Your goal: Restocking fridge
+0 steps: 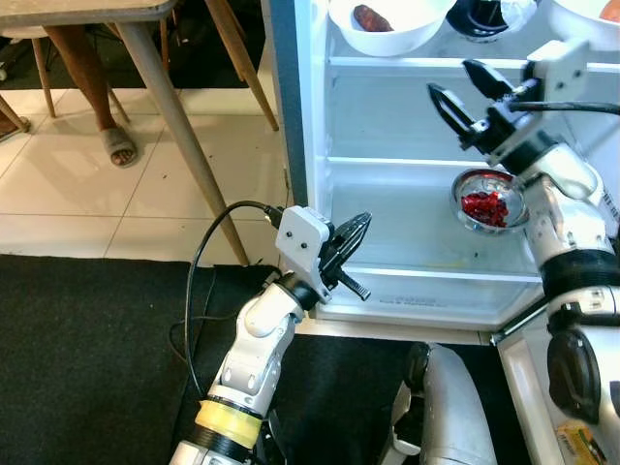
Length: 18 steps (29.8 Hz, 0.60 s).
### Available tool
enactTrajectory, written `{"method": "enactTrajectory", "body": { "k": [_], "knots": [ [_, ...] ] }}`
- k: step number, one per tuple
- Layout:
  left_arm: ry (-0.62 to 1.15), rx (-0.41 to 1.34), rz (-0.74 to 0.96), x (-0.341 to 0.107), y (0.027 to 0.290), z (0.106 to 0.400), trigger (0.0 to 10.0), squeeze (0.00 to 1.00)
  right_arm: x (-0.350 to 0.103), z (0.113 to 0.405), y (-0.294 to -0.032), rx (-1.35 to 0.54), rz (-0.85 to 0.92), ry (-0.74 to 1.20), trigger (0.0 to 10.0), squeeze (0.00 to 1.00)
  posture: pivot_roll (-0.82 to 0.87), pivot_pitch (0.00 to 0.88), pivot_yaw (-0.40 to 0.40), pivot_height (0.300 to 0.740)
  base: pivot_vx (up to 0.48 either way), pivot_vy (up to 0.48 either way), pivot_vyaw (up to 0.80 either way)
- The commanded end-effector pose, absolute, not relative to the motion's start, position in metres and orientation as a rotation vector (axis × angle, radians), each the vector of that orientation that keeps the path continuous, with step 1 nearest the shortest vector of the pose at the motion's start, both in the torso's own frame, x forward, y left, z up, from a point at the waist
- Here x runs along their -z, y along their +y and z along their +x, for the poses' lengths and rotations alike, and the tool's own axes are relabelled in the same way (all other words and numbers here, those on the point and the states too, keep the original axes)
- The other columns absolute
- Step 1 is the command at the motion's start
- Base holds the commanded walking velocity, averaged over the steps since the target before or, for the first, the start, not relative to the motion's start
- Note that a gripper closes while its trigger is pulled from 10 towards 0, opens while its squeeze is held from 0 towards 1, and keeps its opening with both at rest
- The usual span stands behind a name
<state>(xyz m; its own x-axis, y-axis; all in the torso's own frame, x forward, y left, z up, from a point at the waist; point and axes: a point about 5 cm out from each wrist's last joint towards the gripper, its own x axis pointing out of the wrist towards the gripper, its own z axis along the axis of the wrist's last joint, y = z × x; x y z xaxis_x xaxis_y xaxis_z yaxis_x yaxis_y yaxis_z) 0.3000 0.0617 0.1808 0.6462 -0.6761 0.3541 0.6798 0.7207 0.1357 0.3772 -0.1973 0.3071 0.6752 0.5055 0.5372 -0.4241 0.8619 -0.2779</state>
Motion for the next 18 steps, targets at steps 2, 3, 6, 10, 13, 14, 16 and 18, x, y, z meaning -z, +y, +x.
{"method": "enactTrajectory", "body": {
  "k": [2, 3, 6, 10, 13, 14, 16, 18],
  "knots": [
    [-0.388, 0.754, -0.002, -0.176, 0.068, 0.301, 10.0, 0.00, -0.296, 0.370, -0.205, -0.509, -0.069, -0.639, 10.0, 0.00, -0.06, 0.211, 0.013, 0.517, 0.000, 0.000, 0.00],
    [-0.387, 0.748, -0.002, -0.175, 0.069, 0.301, 10.0, 0.00, -0.288, 0.366, -0.206, -0.504, -0.058, -0.618, 10.0, 0.00, -0.06, 0.210, 0.013, 0.517, 0.000, 0.000, 0.00],
    [-0.375, 0.736, -0.007, -0.171, 0.073, 0.300, 10.0, 0.00, -0.263, 0.361, -0.206, -0.498, -0.021, -0.527, 10.0, 0.00, -0.06, 0.207, 0.014, 0.517, 0.000, 0.000, 0.00],
    [-0.355, 0.716, -0.025, -0.166, 0.079, 0.299, 10.0, 0.00, -0.232, 0.354, -0.206, -0.499, 0.036, -0.418, 10.0, 0.00, -0.06, 0.206, 0.013, 0.517, 0.000, 0.000, 0.00],
    [-0.316, 0.676, -0.057, -0.156, 0.089, 0.300, 10.0, 0.00, -0.207, 0.349, -0.208, -0.493, 0.148, -0.359, 10.0, 0.00, -0.05, 0.194, 0.018, 0.522, 0.000, 0.000, 0.00],
    [-0.293, 0.654, -0.071, -0.150, 0.094, 0.300, 10.0, 0.00, -0.198, 0.347, -0.207, -0.489, 0.184, -0.335, 10.0, 0.00, -0.05, 0.193, 0.017, 0.527, 0.000, 0.000, 0.00],
    [-0.278, 0.641, -0.079, -0.146, 0.098, 0.300, 10.0, 0.00, -0.191, 0.347, -0.207, -0.486, 0.203, -0.319, 10.0, 0.00, -0.05, 0.190, 0.017, 0.532, 0.000, 0.000, 0.00],
    [-0.244, 0.619, -0.086, -0.137, 0.106, 0.300, 10.0, 0.00, -0.179, 0.343, -0.204, -0.484, 0.241, -0.280, 10.0, 0.00, -0.05, 0.186, 0.016, 0.542, 0.000, 0.000, 0.00]
  ]
}}
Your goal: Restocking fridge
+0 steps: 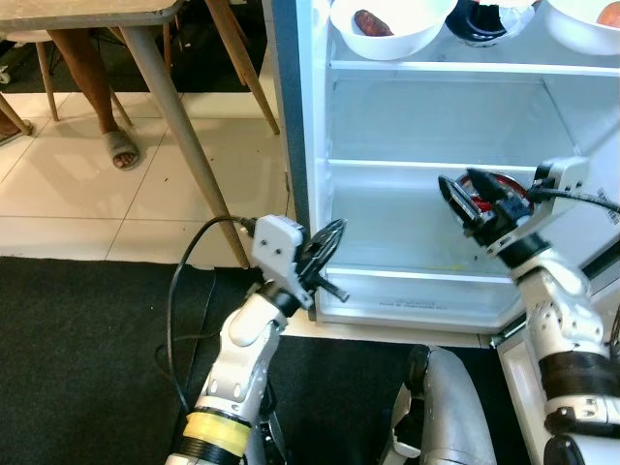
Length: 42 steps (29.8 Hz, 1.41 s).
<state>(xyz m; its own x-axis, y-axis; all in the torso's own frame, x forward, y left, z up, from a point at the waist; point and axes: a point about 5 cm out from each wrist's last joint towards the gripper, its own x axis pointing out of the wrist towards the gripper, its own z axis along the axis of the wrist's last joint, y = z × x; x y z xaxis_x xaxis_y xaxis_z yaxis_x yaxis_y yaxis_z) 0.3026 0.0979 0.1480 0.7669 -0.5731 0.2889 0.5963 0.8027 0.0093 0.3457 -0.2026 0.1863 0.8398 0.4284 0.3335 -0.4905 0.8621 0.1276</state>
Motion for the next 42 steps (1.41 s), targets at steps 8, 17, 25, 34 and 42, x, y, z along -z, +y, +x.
{"method": "enactTrajectory", "body": {
  "k": [8, 17, 25, 34, 42],
  "knots": [
    [-0.067, 0.516, -0.089, -0.089, 0.140, 0.295, 10.0, 0.00, -0.131, 0.333, -0.190, -0.498, 0.337, -0.115, 10.0, 0.00, -0.04, 0.143, 0.026, 0.592, 0.000, 0.000, 0.00],
    [0.018, 0.427, -0.099, -0.067, 0.163, 0.292, 10.0, 0.00, -0.094, 0.323, -0.188, -0.469, 0.366, 0.013, 10.0, 0.00, -0.04, 0.137, 0.022, 0.637, 0.000, 0.000, 0.00],
    [0.096, 0.360, -0.096, -0.049, 0.179, 0.290, 10.0, 0.00, -0.061, 0.310, -0.198, -0.376, 0.370, 0.128, 10.0, 0.00, -0.05, 0.130, 0.021, 0.672, 0.000, 0.000, 0.00],
    [0.211, 0.269, -0.070, -0.027, 0.197, 0.284, 10.0, 0.00, -0.025, 0.294, -0.214, -0.205, 0.344, 0.290, 10.0, 0.00, -0.05, 0.128, 0.023, 0.672, 0.000, 0.000, 0.00],
    [0.324, 0.171, -0.088, -0.003, 0.217, 0.266, 10.0, 0.00, 0.005, 0.265, -0.221, -0.143, 0.415, 0.386, 10.0, 0.00, -0.05, 0.127, 0.023, 0.697, 0.000, 0.000, 0.00]
  ]
}}
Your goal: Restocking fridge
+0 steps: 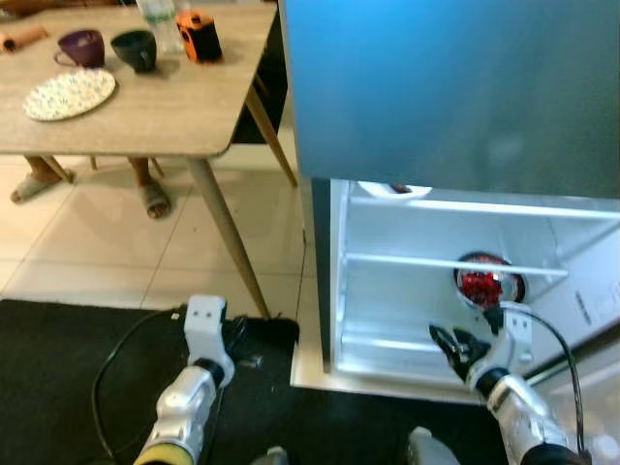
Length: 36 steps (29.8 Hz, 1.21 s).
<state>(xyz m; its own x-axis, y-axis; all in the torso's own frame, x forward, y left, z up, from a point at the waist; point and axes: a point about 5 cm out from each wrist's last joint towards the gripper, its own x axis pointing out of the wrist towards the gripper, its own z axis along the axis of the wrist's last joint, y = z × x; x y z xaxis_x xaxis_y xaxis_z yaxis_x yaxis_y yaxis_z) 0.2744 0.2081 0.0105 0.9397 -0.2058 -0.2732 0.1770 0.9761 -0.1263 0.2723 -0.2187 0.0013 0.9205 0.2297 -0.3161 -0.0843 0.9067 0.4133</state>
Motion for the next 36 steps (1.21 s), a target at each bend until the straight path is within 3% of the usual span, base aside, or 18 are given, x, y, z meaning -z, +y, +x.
{"method": "enactTrajectory", "body": {
  "k": [1, 10, 13, 14, 19, 26, 36],
  "knots": [
    [0.345, 0.156, -0.090, 0.000, 0.220, 0.263, 10.0, 0.00, 0.009, 0.262, -0.221, -0.132, 0.421, 0.400, 10.0, 0.00, -0.05, 0.126, 0.025, 0.702, 0.000, 0.000, 0.00],
    [0.530, 0.049, -0.080, 0.031, 0.237, 0.232, 10.0, 0.00, 0.038, 0.230, -0.226, -0.042, 0.402, 0.559, 10.0, 0.00, -0.06, 0.124, 0.024, 0.740, 0.000, 0.000, 0.00],
    [0.580, 0.021, -0.083, 0.039, 0.240, 0.220, 10.0, 0.00, 0.047, 0.219, -0.226, -0.022, 0.374, 0.612, 10.0, 0.00, -0.07, 0.121, 0.023, 0.740, 0.000, 0.000, 0.00],
    [0.650, -0.012, -0.084, 0.051, 0.244, 0.203, 10.0, 0.00, 0.058, 0.203, -0.227, 0.019, 0.332, 0.693, 10.0, 0.00, -0.07, 0.121, 0.023, 0.740, 0.000, 0.000, 0.00],
    [0.699, -0.031, -0.082, 0.058, 0.246, 0.191, 10.0, 0.00, 0.066, 0.192, -0.228, 0.053, 0.297, 0.752, 10.0, 0.00, -0.07, 0.121, 0.023, 0.740, 0.000, 0.000, 0.00],
    [0.942, -0.158, -0.124, 0.088, 0.252, 0.129, 10.0, 0.00, 0.092, 0.139, -0.231, 0.171, 0.273, 0.960, 10.0, 0.00, -0.07, 0.113, 0.014, 0.740, 0.000, 0.000, 0.00],
    [0.992, -0.213, -0.175, 0.096, 0.247, 0.113, 10.0, 0.00, 0.095, 0.124, -0.242, 0.205, 0.186, 1.015, 10.0, 0.00, -0.08, 0.116, -0.013, 0.740, 0.000, 0.000, 0.00]
  ]
}}
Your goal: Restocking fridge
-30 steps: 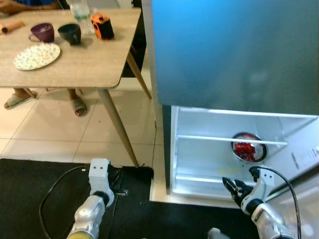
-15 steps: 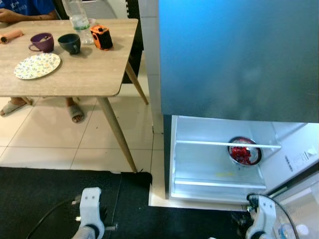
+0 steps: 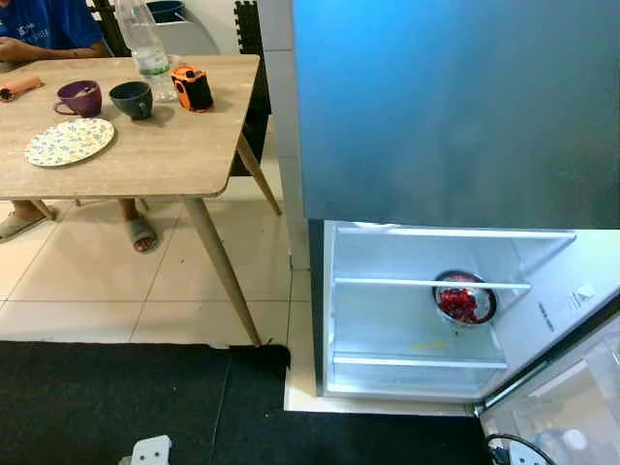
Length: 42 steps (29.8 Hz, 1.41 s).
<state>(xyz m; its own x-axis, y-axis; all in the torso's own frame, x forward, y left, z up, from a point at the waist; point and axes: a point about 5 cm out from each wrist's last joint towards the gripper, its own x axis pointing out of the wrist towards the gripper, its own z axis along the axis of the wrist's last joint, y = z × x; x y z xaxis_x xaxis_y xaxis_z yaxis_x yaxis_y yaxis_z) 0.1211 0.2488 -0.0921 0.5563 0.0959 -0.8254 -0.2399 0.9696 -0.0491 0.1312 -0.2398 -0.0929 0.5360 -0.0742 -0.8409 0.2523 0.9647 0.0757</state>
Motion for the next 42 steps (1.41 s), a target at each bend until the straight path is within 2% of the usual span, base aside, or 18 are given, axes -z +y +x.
{"method": "enactTrajectory", "body": {
  "k": [1, 8, 15, 18, 26, 32, 42],
  "knots": [
    [0.987, -0.213, -0.179, 0.095, 0.246, 0.116, 10.0, 0.00, 0.094, 0.125, -0.242, 0.199, 0.175, 1.013, 10.0, 0.00, -0.09, 0.112, -0.015, 0.740, 0.000, 0.000, 0.00],
    [0.972, -0.178, -0.186, 0.095, 0.232, 0.129, 10.0, 0.00, 0.090, 0.134, -0.249, 0.206, 0.130, 0.996, 10.0, 0.00, -0.10, 0.103, -0.031, 0.740, 0.000, 0.000, 0.00],
    [0.984, -0.123, -0.178, 0.096, 0.218, 0.137, 10.0, 0.00, 0.086, 0.144, -0.251, 0.208, 0.109, 0.972, 10.0, 0.00, -0.10, 0.050, -0.023, 0.740, 0.000, 0.000, 0.00],
    [0.985, -0.099, -0.158, 0.094, 0.212, 0.145, 10.0, 0.00, 0.086, 0.145, -0.253, 0.229, 0.090, 0.993, 10.0, 0.00, -0.08, 0.001, -0.022, 0.740, 0.000, 0.000, 0.00],
    [0.949, -0.089, -0.154, 0.088, 0.210, 0.164, 10.0, 0.00, 0.082, 0.162, -0.242, 0.205, 0.074, 0.976, 10.0, 0.00, -0.08, 0.000, -0.016, 0.740, -0.123, 0.000, 0.00],
    [0.971, -0.079, -0.160, 0.091, 0.205, 0.157, 10.0, 0.00, 0.081, 0.165, -0.242, 0.192, 0.051, 0.977, 10.0, 0.00, -0.09, 0.000, -0.020, 0.740, -0.251, 0.000, 0.00],
    [1.014, -0.079, -0.199, 0.100, 0.189, 0.141, 10.0, 0.00, 0.083, 0.153, -0.256, 0.189, -0.024, 1.022, 10.0, 0.00, -0.11, 0.011, -0.046, 0.740, -0.255, 0.000, 0.00]
  ]
}}
